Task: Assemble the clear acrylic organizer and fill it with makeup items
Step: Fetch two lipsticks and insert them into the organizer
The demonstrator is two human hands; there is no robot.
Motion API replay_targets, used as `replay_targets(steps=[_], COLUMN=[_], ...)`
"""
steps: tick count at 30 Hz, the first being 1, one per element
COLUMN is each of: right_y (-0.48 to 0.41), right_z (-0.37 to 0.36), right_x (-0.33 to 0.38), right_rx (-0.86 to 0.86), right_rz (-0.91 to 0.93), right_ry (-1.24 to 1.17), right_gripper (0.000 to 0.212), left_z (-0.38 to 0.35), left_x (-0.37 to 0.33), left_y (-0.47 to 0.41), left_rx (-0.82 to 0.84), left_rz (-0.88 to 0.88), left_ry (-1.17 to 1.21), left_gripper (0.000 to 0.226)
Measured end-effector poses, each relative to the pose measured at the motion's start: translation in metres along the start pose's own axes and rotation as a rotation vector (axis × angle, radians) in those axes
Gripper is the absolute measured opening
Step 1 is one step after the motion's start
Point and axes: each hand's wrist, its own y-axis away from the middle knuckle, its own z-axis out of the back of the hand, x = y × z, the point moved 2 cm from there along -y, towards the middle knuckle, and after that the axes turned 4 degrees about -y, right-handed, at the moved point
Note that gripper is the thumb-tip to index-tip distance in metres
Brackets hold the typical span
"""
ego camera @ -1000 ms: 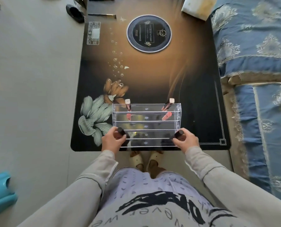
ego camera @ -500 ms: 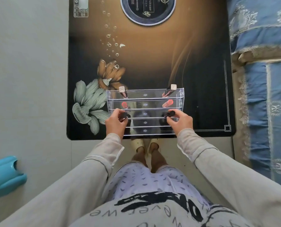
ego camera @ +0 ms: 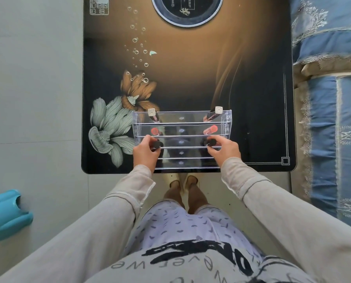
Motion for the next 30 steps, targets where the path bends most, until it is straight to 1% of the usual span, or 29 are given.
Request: replay_targets(steps=[8, 15, 20, 24, 30], right_y=[-0.003, -0.003, -0.001, 0.003, 0.022], right_z=[-0.002, -0.003, -0.003, 0.000, 0.007], right_x=[0.002, 0.000, 0.000, -0.004, -0.015], right_rx=[0.006, -0.004, -0.004, 0.002, -0.060], right_rz=[0.022, 0.043, 0.060, 0.060, 0.093], right_ry=[0.057, 0.093, 0.119, 0.131, 0.091], right_gripper=[0.025, 0.027, 0.036, 0.037, 0.045], left_z=[0.002, 0.004, 0.004, 0.004, 0.014], left_x=[0.001, 0.001, 0.001, 0.002, 0.011], left_y=[-0.005, -0.007, -0.008, -0.007, 0.002], left_rx=[0.034, 0.068, 0.051, 0.051, 0.016], left_rz=[-0.011, -0.040, -0.039, -0.047, -0.034], left_ry=[-0.068, -0.081, -0.082, -0.088, -0.092], left_gripper=[0.015, 0.015, 0.014, 0.017, 0.024])
